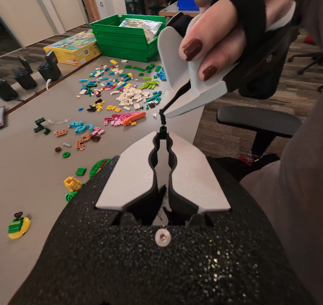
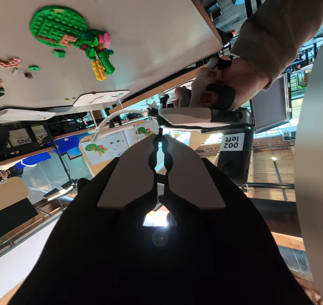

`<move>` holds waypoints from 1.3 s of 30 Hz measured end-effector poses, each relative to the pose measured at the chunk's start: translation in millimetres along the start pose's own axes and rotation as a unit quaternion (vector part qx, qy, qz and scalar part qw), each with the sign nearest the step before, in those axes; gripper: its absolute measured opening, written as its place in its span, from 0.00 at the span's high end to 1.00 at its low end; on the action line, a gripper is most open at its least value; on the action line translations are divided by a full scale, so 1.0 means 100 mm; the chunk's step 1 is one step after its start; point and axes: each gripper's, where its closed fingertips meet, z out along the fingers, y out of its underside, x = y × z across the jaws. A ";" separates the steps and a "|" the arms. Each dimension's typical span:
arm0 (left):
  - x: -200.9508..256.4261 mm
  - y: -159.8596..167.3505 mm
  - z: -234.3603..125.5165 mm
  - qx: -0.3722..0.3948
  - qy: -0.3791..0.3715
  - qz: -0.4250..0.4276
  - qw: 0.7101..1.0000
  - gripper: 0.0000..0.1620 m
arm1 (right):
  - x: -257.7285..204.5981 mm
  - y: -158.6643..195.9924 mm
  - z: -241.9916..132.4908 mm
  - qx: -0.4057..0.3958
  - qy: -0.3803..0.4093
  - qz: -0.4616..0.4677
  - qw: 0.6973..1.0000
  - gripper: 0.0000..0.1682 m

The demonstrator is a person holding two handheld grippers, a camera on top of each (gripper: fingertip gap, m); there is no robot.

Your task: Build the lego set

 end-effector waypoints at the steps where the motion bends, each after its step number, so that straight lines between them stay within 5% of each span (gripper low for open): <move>1: -0.01 0.00 0.00 -0.003 -0.005 0.001 1.000 0.96 | 0.00 0.01 0.00 -0.002 -0.003 0.004 1.000 1.00; 21: -0.03 0.09 0.06 -0.029 -0.020 0.008 0.999 0.96 | -0.07 -0.09 0.07 0.016 -0.064 0.023 0.998 1.00; 39: 0.03 0.12 0.08 -0.028 0.021 -0.006 0.999 0.96 | -0.06 -0.17 0.06 0.048 -0.056 -0.057 0.996 1.00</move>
